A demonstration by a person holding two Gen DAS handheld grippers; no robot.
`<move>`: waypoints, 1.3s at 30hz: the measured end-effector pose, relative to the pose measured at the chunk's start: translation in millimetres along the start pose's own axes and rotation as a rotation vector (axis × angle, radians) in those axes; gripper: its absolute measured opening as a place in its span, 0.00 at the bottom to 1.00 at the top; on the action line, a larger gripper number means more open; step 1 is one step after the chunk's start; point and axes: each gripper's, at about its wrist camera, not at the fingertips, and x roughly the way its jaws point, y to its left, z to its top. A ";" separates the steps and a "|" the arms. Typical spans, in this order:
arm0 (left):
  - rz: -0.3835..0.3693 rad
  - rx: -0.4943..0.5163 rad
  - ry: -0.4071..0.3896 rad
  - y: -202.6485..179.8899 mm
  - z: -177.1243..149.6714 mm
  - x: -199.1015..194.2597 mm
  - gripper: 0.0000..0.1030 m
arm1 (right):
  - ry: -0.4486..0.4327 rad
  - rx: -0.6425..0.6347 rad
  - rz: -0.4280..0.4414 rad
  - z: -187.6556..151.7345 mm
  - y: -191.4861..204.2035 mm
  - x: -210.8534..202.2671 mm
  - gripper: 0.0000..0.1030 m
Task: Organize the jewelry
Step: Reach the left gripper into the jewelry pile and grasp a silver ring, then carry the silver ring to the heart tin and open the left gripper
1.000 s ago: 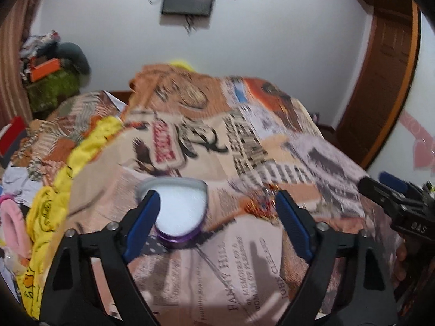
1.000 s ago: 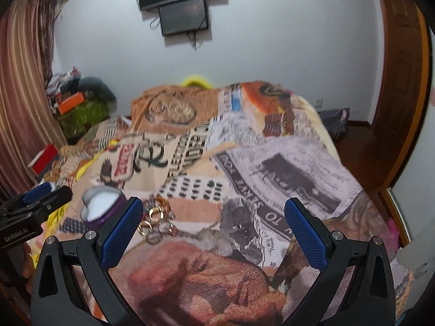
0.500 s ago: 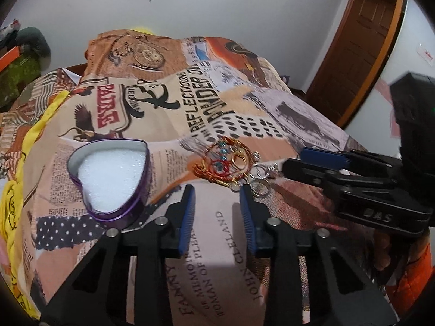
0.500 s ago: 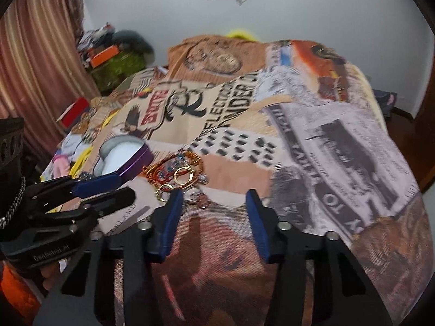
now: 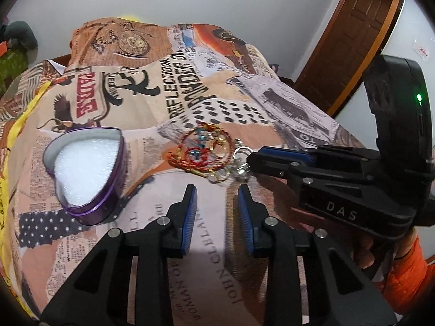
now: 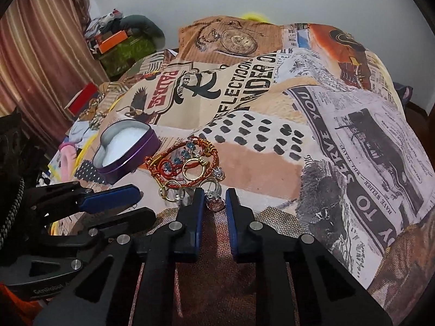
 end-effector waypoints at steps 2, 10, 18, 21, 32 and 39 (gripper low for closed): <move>-0.015 0.000 0.009 -3.0 0.6 1.8 0.30 | -0.007 -0.003 -0.009 -1.9 -0.5 -3.2 0.13; 0.005 0.050 0.022 -16.8 2.1 11.0 0.30 | -0.043 0.017 -0.029 -11.1 -8.0 -20.4 0.13; 0.041 0.065 0.018 -23.6 8.6 24.8 0.29 | -0.075 0.055 -0.025 -13.9 -15.9 -30.4 0.13; 0.079 0.084 0.006 -27.8 8.3 26.2 0.17 | -0.084 0.061 -0.024 -15.1 -14.8 -33.1 0.13; 0.084 0.080 -0.032 -29.1 6.9 10.0 0.15 | -0.111 0.068 -0.028 -13.4 -8.7 -42.3 0.13; 0.106 0.076 -0.098 -24.2 10.9 -19.5 0.15 | -0.137 0.053 -0.026 -7.4 3.5 -50.1 0.13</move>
